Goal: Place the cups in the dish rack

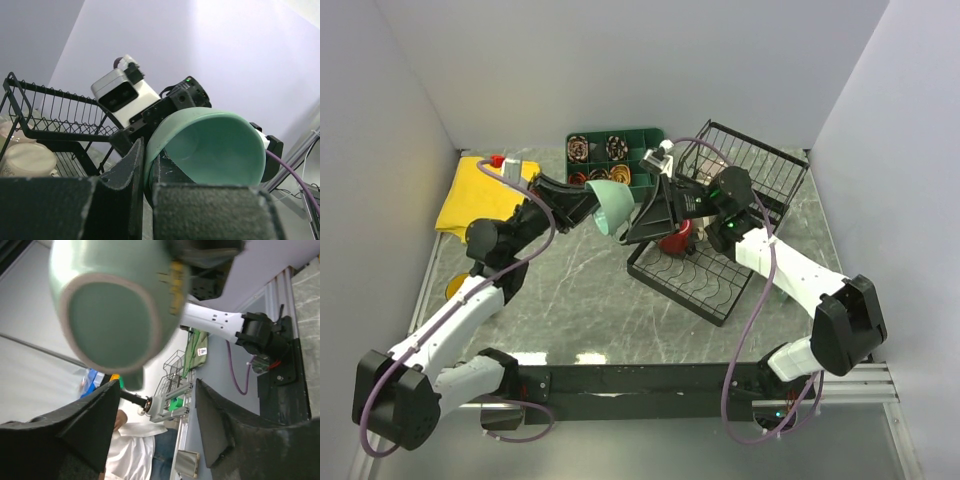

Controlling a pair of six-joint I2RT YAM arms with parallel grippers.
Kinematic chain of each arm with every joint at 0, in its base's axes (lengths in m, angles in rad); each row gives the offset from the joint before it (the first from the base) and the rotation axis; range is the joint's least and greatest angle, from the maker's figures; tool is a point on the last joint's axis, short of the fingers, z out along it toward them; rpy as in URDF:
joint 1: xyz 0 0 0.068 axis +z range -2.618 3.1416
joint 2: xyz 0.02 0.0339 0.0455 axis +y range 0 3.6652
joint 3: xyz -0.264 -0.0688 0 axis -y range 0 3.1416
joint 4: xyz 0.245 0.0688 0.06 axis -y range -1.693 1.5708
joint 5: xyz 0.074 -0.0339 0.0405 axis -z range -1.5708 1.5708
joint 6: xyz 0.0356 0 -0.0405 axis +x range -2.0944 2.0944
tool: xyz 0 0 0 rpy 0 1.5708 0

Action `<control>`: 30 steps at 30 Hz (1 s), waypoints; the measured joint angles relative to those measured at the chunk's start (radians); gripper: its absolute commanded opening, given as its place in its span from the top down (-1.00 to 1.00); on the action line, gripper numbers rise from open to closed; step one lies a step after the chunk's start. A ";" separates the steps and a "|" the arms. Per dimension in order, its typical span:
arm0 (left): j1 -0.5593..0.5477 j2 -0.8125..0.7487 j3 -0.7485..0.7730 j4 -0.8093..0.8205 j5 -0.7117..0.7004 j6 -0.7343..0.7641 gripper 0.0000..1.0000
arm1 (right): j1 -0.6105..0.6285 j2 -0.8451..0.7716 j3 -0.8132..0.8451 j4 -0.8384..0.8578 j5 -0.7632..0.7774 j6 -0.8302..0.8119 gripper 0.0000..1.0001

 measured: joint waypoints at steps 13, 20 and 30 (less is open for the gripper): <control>-0.058 0.077 0.000 0.041 -0.068 0.008 0.98 | 0.030 0.029 0.022 0.101 0.005 0.082 0.60; -0.068 0.089 0.016 0.061 -0.086 0.030 0.48 | 0.023 0.027 0.022 0.122 -0.001 0.088 1.00; -0.093 0.020 0.013 -0.030 -0.090 0.074 -0.93 | -0.003 -0.007 0.022 -0.064 -0.006 -0.105 1.00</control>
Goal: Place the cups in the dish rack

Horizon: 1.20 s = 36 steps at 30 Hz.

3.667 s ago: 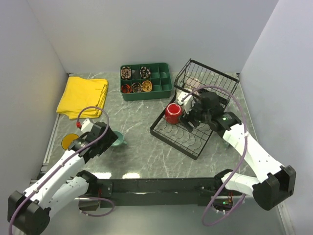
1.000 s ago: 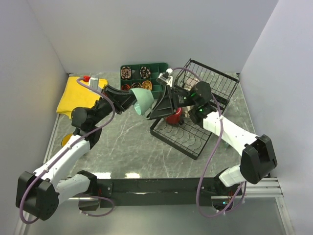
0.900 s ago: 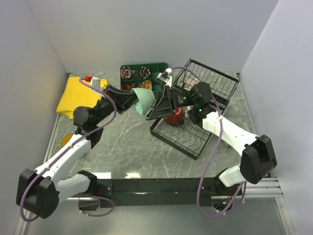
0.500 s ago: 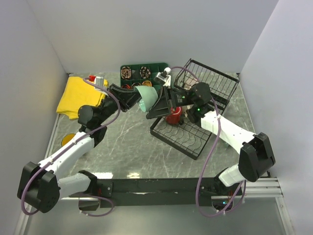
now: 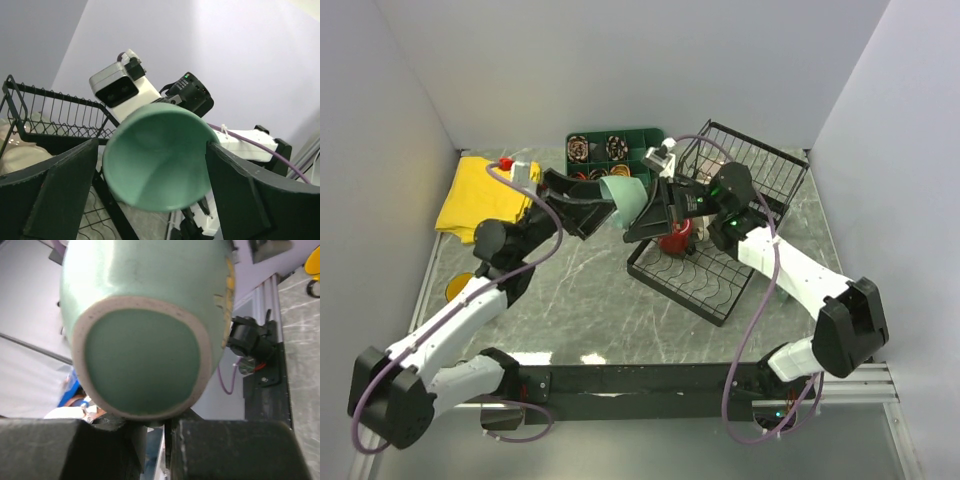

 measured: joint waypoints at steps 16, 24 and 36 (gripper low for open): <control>0.000 -0.451 -0.079 -0.590 -0.153 0.270 -0.93 | -0.092 -0.232 0.146 -1.086 0.338 -1.060 1.00; 0.000 -0.644 -0.078 -0.894 -0.294 0.357 -0.93 | -0.092 -0.400 0.018 -1.321 0.767 -1.474 1.00; 0.000 -0.775 -0.098 -1.066 -0.367 0.372 -0.93 | -0.097 -0.478 -0.289 -1.394 1.100 -1.794 1.00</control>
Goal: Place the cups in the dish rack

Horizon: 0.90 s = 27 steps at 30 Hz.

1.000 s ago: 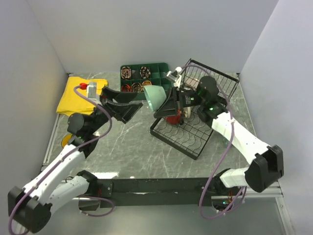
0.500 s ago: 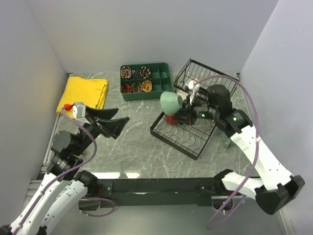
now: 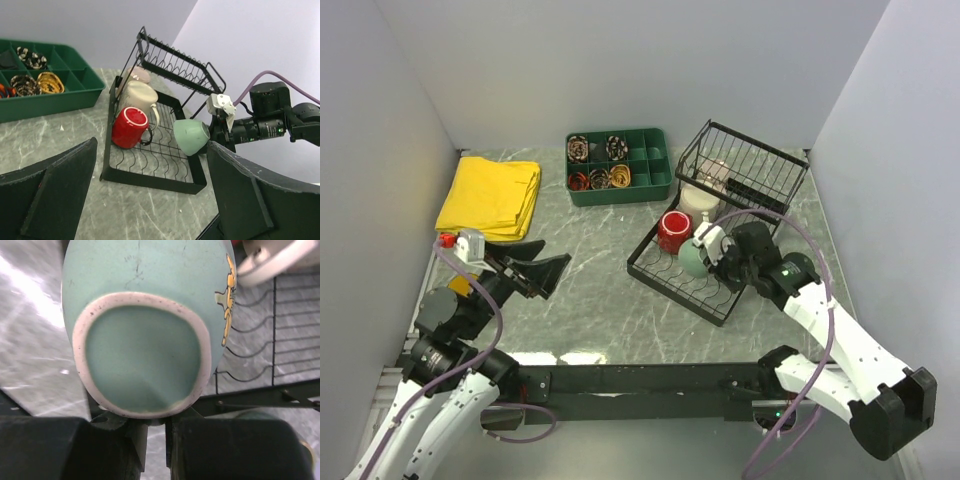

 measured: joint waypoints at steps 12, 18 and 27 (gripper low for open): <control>0.000 -0.027 -0.026 -0.057 -0.024 -0.001 -0.93 | -0.012 0.085 -0.109 0.094 0.125 -0.053 1.00; 0.000 -0.049 -0.027 -0.065 -0.039 -0.001 -0.93 | -0.012 0.157 -0.104 0.122 0.116 -0.069 1.00; 0.000 -0.053 -0.038 -0.086 -0.048 -0.001 -0.93 | 0.039 0.311 -0.029 0.121 0.106 -0.079 1.00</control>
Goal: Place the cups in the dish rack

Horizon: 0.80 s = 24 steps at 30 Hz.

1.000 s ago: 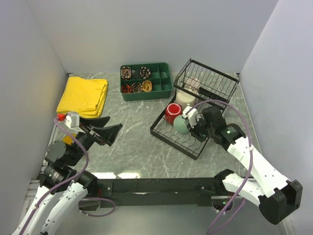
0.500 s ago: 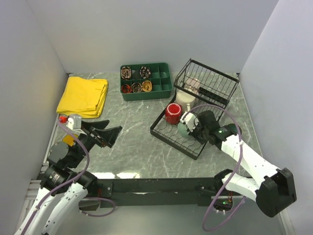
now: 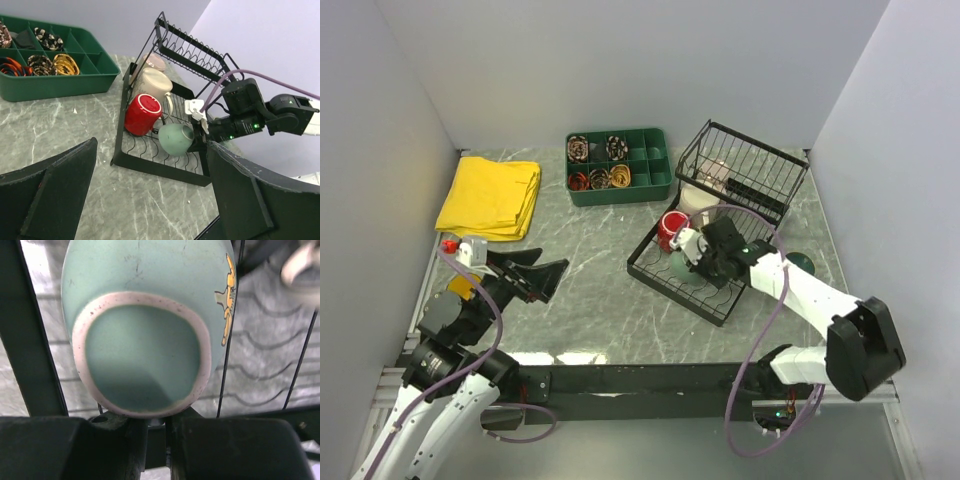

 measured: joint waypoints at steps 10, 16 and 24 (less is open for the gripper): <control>0.000 -0.014 -0.001 -0.029 -0.019 0.000 -0.93 | 0.097 0.180 0.142 0.000 0.013 0.010 1.00; 0.000 -0.021 -0.001 -0.043 -0.035 0.001 -0.93 | 0.125 0.274 0.220 -0.026 0.024 0.031 0.96; 0.000 -0.036 -0.001 -0.068 -0.048 0.000 -0.93 | 0.162 0.380 0.314 -0.056 0.036 0.052 0.84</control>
